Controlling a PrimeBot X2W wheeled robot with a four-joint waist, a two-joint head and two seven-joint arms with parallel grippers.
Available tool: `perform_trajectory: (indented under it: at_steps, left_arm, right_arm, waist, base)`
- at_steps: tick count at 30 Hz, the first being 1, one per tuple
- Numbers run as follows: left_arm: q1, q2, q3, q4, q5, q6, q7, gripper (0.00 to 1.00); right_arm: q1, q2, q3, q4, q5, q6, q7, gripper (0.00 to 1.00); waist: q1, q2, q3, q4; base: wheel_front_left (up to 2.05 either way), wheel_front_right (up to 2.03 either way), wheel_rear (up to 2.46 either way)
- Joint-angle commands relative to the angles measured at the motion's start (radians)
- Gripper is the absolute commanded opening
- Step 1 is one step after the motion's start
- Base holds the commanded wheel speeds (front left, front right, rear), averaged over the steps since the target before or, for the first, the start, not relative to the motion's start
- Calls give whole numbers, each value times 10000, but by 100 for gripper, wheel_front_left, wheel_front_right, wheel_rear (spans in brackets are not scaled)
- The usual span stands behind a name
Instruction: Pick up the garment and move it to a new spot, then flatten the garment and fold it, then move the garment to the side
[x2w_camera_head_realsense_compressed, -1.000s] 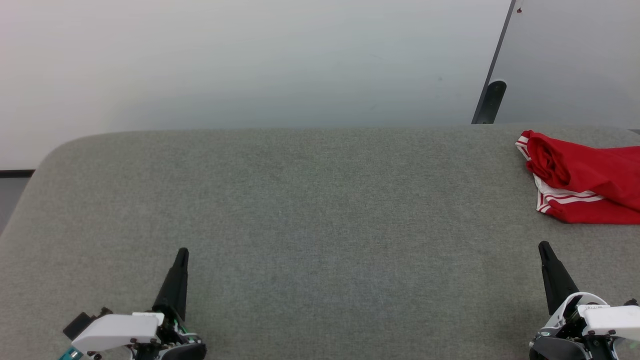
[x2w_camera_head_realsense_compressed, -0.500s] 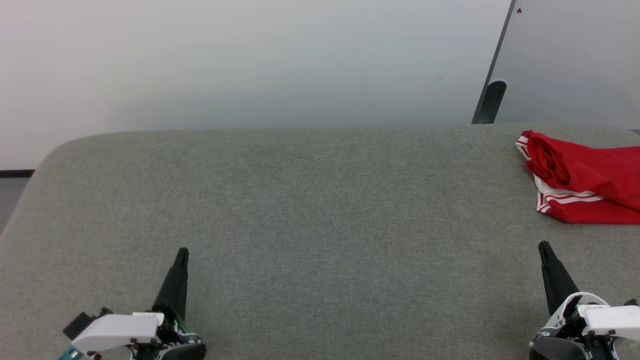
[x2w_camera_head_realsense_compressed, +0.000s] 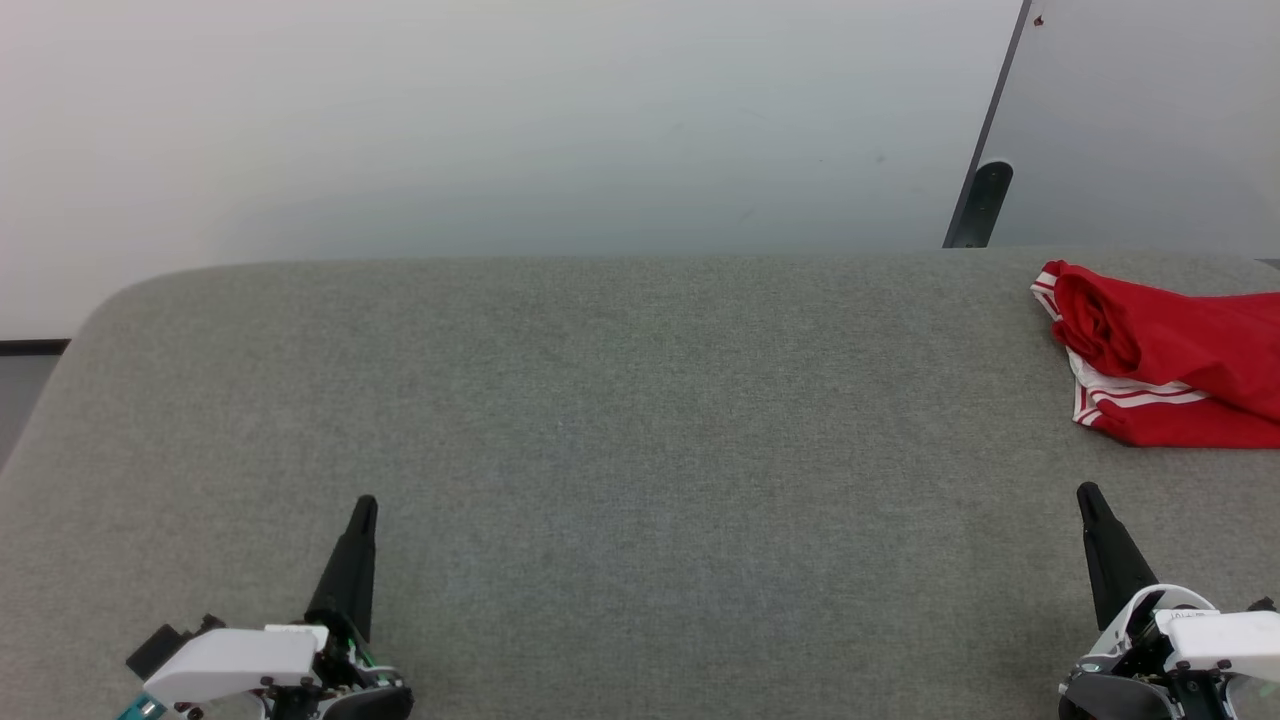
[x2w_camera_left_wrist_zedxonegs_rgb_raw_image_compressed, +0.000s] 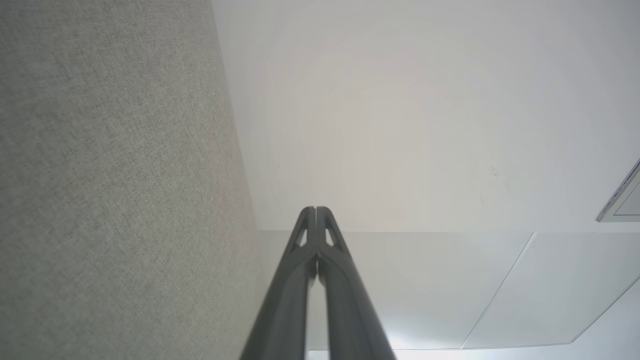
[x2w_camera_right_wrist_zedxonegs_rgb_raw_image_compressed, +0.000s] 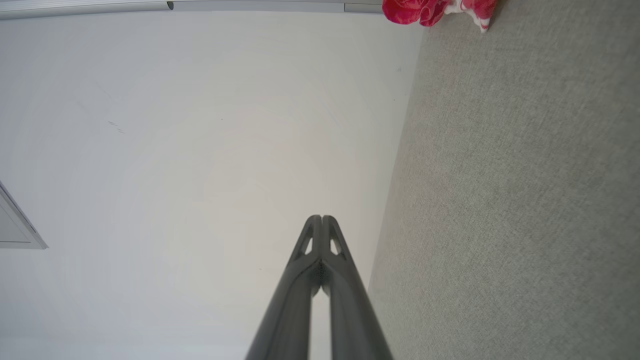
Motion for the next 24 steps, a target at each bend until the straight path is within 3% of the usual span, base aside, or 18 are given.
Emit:
perform_trajectory:
  at_steps: [1,24]
  left_arm:
    - [-97,18,25,-16,-33,-34,26,0]
    - [-97,18,23,-17,-33,-34,26,0]
  right_arm:
    - [-26,36,22,-17,44,4,15,0]
    - [-25,36,22,-17,44,4,14,0]
  waist:
    - [0,-1,0,0]
    - [0,-1,0,0]
  base:
    - [0,0,0]
    - [0,0,0]
